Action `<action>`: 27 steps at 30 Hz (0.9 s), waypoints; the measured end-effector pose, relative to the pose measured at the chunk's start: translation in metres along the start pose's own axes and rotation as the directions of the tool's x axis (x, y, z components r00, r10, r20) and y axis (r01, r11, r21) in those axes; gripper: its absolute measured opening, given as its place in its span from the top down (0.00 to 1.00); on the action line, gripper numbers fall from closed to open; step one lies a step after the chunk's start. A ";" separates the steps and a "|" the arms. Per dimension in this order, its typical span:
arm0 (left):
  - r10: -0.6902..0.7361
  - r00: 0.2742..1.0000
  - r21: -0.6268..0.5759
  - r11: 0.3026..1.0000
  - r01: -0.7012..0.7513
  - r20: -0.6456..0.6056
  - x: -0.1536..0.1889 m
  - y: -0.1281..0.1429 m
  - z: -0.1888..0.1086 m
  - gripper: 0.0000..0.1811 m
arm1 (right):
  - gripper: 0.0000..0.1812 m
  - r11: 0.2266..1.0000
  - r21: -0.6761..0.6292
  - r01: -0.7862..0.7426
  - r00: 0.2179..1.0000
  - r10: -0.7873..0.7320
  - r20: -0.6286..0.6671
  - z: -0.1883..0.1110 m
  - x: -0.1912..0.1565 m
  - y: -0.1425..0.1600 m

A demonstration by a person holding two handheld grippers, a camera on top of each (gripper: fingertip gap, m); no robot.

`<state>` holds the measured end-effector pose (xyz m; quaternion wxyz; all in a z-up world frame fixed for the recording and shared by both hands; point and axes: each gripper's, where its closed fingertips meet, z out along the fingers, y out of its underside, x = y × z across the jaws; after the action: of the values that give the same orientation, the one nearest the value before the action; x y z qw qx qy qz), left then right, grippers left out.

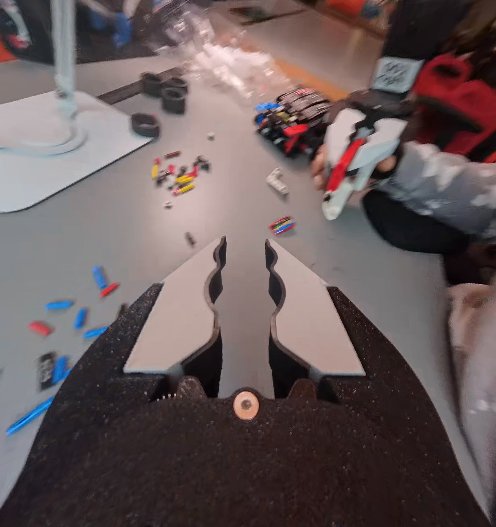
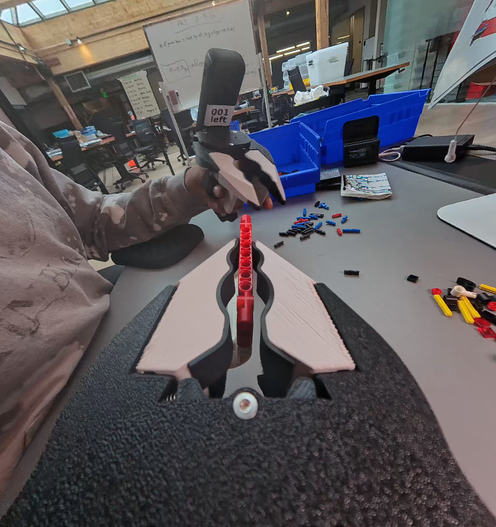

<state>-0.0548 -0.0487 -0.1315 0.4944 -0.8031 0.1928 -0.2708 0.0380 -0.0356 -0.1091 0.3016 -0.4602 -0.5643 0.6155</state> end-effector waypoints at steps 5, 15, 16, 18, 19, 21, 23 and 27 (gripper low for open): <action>0.048 0.976 0.028 0.999 -0.043 -0.213 0.057 -0.006 0.019 0.87 | 0.96 1.000 -0.011 -0.013 0.999 0.013 0.035 0.010 -0.007 0.004; 0.069 0.962 0.003 0.997 -0.071 -0.263 0.075 0.003 0.031 0.99 | 0.96 1.000 -0.029 -0.013 0.996 0.015 0.085 0.019 -0.018 0.009; 0.066 0.962 -0.004 0.998 -0.069 -0.267 0.075 0.003 0.031 0.99 | 0.96 0.999 -0.033 -0.008 0.996 0.011 0.084 0.019 -0.019 0.010; 0.067 0.958 -0.023 0.997 -0.076 -0.278 0.077 0.006 0.029 1.00 | 0.96 0.999 -0.035 0.007 0.996 -0.004 0.091 0.019 -0.020 0.010; 0.082 0.960 -0.025 0.995 -0.092 -0.267 0.076 0.005 0.028 1.00 | 0.96 1.000 -0.028 0.008 0.996 -0.005 0.088 0.017 -0.020 0.008; 0.112 0.968 -0.060 0.990 -0.128 -0.224 0.068 0.009 0.024 1.00 | 0.96 0.999 0.039 -0.016 0.994 0.012 0.111 0.008 -0.021 -0.006; 0.101 0.969 -0.035 0.993 -0.111 -0.224 0.065 0.005 0.018 1.00 | 0.96 0.998 0.059 0.002 0.997 -0.007 0.082 0.000 -0.016 -0.013; 0.058 0.958 0.026 0.998 -0.053 -0.282 0.073 -0.005 0.017 0.95 | 0.96 0.999 0.033 0.002 0.995 -0.005 0.098 0.006 -0.022 -0.006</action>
<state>0.0129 -0.0769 -0.1153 0.4765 -0.7461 0.2813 -0.3704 0.0405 -0.0564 -0.0984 0.2820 -0.4235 -0.5692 0.6459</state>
